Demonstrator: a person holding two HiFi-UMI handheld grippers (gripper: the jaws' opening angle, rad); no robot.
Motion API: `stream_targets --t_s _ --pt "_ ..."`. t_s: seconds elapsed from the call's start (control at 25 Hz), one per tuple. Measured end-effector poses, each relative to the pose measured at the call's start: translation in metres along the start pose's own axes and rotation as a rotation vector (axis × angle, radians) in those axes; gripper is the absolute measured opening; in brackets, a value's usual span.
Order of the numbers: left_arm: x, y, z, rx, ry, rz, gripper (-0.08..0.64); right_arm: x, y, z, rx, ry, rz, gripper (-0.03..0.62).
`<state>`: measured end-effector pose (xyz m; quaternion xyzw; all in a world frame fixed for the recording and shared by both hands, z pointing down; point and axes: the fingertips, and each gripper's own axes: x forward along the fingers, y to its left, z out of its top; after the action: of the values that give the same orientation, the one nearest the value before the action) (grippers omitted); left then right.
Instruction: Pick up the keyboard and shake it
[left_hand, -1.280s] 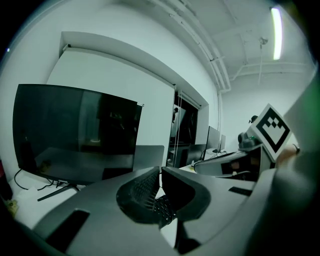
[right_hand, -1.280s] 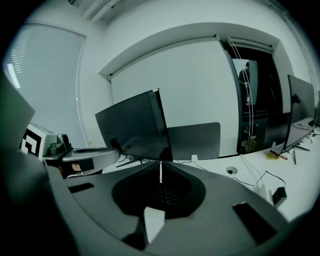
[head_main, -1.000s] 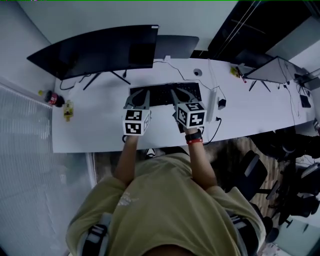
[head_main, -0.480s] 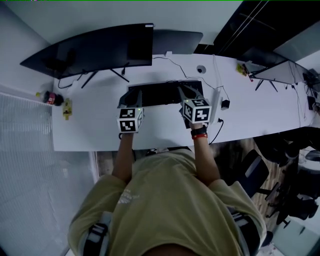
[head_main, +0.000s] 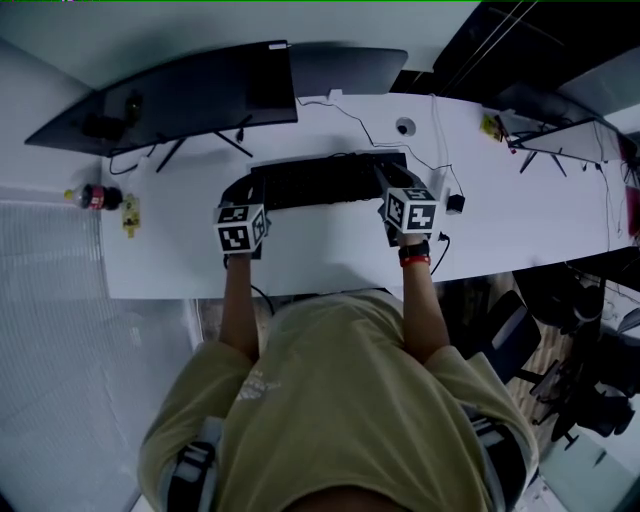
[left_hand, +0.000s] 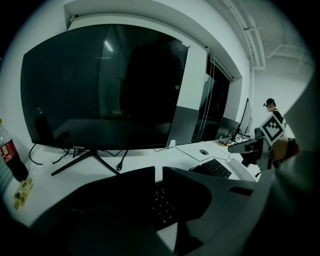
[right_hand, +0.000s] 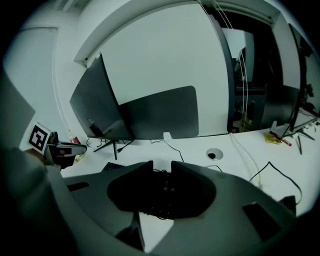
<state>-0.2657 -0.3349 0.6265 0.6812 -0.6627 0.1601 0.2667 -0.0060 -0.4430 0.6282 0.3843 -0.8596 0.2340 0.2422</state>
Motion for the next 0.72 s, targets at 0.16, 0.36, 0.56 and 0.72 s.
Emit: stream_targets --t_s 0.16,0.36,0.56,0.72 --pt "0.017 0.010 -0.014 -0.036 0.059 0.000 0.135 0.013 -0.026 -0.014 0.038 0.038 -0.018 0.137" --pt "0.037 0.016 -0.024 -0.049 0.120 -0.012 0.191 0.028 -0.055 -0.020 0.055 0.072 -0.041 0.185" --pt "0.056 0.026 -0.050 -0.082 0.230 -0.025 0.296 0.045 -0.077 -0.026 0.057 0.118 -0.046 0.242" --pt "0.067 0.035 -0.060 -0.125 0.244 -0.025 0.299 0.060 -0.092 -0.035 0.052 0.162 -0.050 0.306"
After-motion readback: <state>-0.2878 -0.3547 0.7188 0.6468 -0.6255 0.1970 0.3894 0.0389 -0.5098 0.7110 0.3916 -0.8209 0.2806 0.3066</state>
